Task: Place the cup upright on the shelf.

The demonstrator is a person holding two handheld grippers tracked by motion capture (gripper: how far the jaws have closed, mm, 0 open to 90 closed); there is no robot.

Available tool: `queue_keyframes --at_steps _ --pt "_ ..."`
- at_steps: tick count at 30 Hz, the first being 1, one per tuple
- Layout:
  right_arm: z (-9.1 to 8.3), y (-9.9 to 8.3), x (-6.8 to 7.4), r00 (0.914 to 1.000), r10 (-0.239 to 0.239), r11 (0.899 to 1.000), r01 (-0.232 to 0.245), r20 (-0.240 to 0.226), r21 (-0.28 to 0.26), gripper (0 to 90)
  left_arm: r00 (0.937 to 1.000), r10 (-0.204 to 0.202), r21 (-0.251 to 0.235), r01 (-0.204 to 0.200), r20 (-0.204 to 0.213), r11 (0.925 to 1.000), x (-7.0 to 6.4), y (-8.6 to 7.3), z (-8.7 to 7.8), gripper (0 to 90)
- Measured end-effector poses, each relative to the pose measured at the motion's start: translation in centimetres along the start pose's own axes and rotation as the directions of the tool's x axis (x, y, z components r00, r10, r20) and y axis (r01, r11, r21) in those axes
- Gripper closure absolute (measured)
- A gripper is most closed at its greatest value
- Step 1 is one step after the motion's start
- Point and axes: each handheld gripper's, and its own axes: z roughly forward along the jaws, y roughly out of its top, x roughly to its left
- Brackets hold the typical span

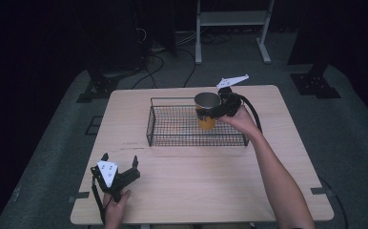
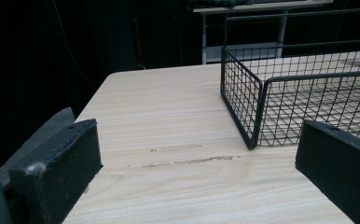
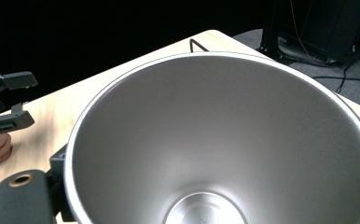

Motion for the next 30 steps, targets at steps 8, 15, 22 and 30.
queue_keyframes --at_steps 8,15,22,30 --pt "1.3 0.1 -0.7 0.9999 -0.017 0.999 0.017 0.002 0.031 12.3 1.0000 0.000 0.001 0.000 -0.001 1.0000 0.0 0.0 0.0 0.0" --pt "2.3 -0.5 -1.4 1.0000 0.000 0.999 0.001 -0.007 0.047 12.3 1.0000 -0.002 0.001 0.002 0.000 1.0000 0.0 0.0 0.0 0.0" --pt "3.2 -1.1 -2.0 0.9999 0.010 0.998 -0.010 -0.001 0.066 12.3 1.0000 -0.001 0.002 0.001 -0.001 1.0000 0.0 0.0 0.0 0.0" --pt "4.2 -1.9 -2.6 0.9999 0.012 0.996 -0.012 0.001 0.086 12.2 1.0000 -0.002 0.001 0.002 0.000 1.0000 0.0 0.0 0.0 0.0"
